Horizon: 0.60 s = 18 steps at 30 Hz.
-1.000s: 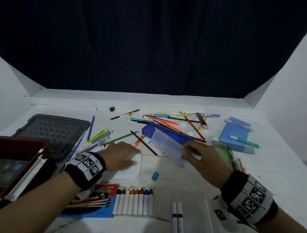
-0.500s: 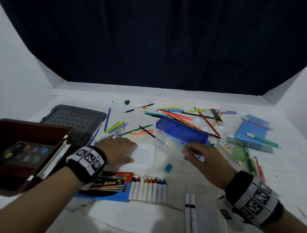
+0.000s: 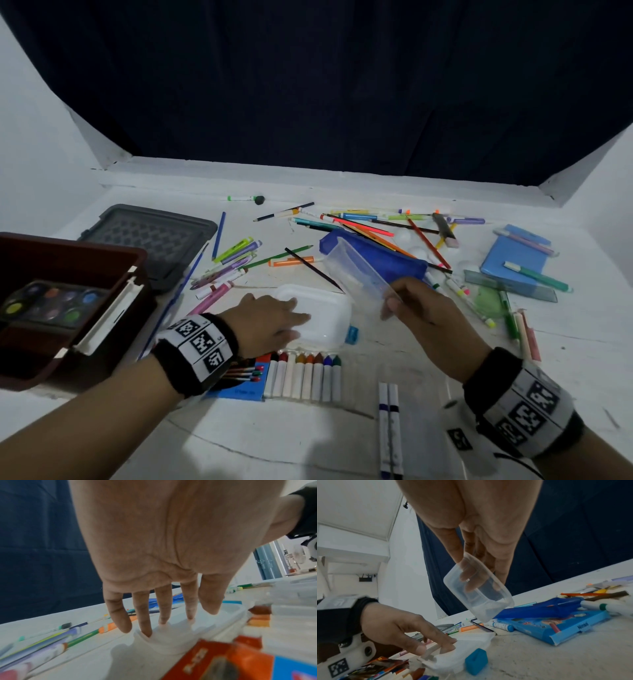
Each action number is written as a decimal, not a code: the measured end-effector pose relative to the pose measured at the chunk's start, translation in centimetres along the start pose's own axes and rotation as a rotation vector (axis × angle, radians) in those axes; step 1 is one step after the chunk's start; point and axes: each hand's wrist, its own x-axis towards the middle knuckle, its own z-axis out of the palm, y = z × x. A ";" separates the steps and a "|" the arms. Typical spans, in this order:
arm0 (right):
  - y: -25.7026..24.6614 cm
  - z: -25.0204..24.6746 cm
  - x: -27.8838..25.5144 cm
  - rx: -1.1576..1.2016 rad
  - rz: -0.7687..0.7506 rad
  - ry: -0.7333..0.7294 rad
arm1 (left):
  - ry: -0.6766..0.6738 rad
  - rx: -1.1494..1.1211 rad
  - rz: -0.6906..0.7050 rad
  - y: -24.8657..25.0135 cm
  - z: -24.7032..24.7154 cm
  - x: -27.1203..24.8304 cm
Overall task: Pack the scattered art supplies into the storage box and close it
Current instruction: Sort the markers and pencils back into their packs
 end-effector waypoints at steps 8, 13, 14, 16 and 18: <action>0.2 1.4 1.3 -0.236 -0.184 -0.070 | 0.149 -0.432 0.059 -0.6 0.8 -1.0; 1.0 2.8 1.9 -0.345 -0.178 -0.225 | 0.405 -0.635 -0.109 -2.4 1.3 -2.8; 0.9 3.2 2.0 -0.376 -0.163 -0.259 | 0.393 -0.706 -0.126 -2.3 1.4 -3.1; 0.5 3.9 2.1 -0.462 -0.142 -0.316 | 0.343 -0.845 -0.100 -2.1 1.5 -3.4; 0.1 4.3 2.3 -0.519 -0.077 -0.379 | 0.329 -0.898 -0.076 -1.9 1.6 -3.3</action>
